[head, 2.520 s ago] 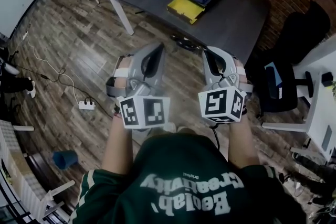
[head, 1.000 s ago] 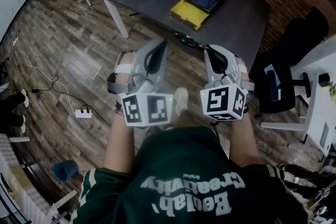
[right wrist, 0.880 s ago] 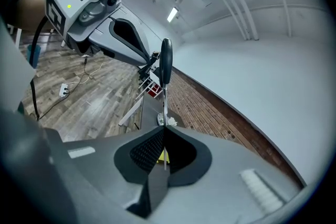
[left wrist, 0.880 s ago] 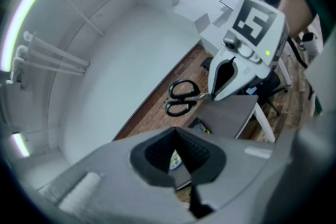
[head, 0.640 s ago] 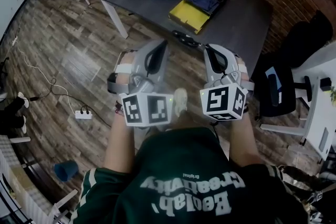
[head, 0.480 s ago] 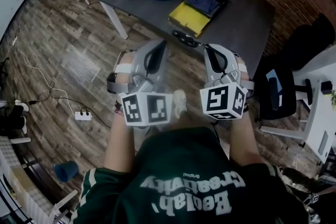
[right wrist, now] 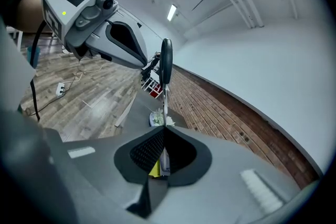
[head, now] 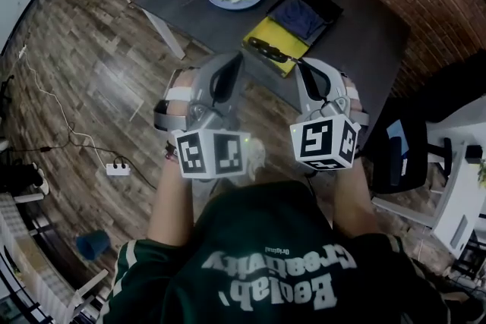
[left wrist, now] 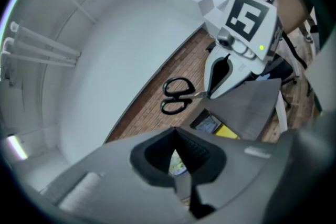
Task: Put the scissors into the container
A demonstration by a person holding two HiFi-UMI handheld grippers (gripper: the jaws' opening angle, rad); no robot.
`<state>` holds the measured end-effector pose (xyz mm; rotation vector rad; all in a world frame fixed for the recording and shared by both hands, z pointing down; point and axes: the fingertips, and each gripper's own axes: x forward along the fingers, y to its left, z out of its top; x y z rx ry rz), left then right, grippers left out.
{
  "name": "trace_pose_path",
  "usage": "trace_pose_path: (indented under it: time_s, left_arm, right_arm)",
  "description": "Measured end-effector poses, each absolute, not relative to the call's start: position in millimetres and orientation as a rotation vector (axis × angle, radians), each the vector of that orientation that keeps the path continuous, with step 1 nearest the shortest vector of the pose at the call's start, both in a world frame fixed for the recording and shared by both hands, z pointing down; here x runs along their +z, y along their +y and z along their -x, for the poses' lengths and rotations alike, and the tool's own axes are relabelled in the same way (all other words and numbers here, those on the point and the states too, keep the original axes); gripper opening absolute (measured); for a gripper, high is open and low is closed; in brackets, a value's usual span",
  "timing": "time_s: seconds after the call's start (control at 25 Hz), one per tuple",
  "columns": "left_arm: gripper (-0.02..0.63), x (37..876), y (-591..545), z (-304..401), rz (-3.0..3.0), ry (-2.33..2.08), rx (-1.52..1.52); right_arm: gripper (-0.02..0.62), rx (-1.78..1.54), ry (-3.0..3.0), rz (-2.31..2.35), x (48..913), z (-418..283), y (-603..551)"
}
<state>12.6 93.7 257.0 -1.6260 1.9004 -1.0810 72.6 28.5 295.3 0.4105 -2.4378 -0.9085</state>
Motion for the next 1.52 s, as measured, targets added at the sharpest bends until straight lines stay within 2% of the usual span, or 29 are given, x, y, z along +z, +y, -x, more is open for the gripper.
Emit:
trace_pose_path:
  time_s: [0.64, 1.52]
  left_arm:
    - [0.002, 271, -16, 38, 1.613, 1.911, -1.160]
    - [0.002, 273, -67, 15, 1.638, 1.837, -1.171]
  right_arm:
    - [0.012, -0.862, -2.476, -0.326, 308, -14, -75]
    - [0.012, -0.834, -2.495, -0.352, 311, -29, -115]
